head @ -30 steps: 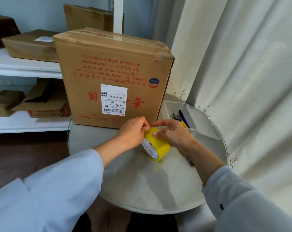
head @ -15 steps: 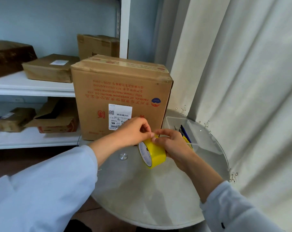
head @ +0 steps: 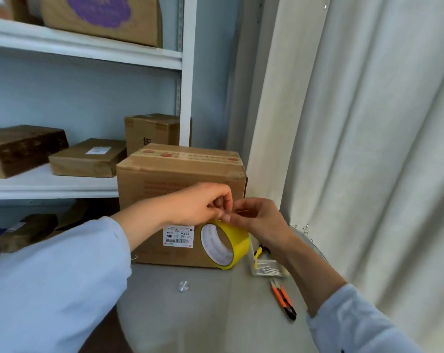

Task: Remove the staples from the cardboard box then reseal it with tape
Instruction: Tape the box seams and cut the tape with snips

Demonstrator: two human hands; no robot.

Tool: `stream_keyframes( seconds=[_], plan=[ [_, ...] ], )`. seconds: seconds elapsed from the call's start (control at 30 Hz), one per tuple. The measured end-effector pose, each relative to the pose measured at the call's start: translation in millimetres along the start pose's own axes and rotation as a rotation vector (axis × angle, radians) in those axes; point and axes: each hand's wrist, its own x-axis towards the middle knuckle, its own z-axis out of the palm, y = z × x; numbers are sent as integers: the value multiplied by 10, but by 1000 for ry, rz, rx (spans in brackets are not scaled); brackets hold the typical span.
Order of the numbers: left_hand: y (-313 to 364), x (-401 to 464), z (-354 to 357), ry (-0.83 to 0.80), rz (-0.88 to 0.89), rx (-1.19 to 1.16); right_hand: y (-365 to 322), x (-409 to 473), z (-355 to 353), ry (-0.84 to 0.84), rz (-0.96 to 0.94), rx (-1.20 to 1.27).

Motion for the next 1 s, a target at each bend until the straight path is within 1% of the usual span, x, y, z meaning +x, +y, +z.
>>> stream_keyframes(
  seconds=[0.07,0.13,0.2,0.23,0.3,0.33,0.37,0.4,0.47,0.5,0.53,0.6,0.63,0.67,0.8,0.93,1.0],
  plan=[
    [4,-36,-23,-60,-49,-62,-29,28,-22,39,-19,-65],
    [19,-67,-28,-52,-112,-155,-43,54,-22,66,-29,-149],
    [50,-83,-58,29,-196,-214,-29,67,0,105,-49,-197],
    [57,-91,-81,103,-238,-209,-21,65,17,136,-58,-194],
    [73,-134,-132,257,-293,-121,9,55,32,223,-77,-156],
    [89,-170,-141,290,-305,-96,16,48,31,267,-85,-127],
    [111,-217,-131,270,-312,-122,10,37,31,297,-93,-97],
    [140,-266,-96,206,-318,-207,-1,34,36,310,-109,-76],
    [208,-329,35,54,-348,-454,-35,31,45,298,-143,-71],
    [216,-340,109,24,-360,-584,-51,34,65,283,-159,-75],
    [212,-328,182,35,-373,-716,-59,39,84,272,-174,-81],
    [190,-283,284,124,-417,-957,-63,37,113,261,-187,-91],
    [171,-264,309,162,-432,-1030,-62,31,120,256,-189,-105],
    [154,-250,325,184,-438,-1056,-56,28,114,249,-190,-121],
    [120,-242,301,177,-413,-956,-50,17,76,208,-178,-136],
    [146,-260,244,203,-373,-787,-22,81,109,256,-148,-224],
    [139,-269,252,201,-348,-701,-11,111,121,294,-125,-224]
  ],
)
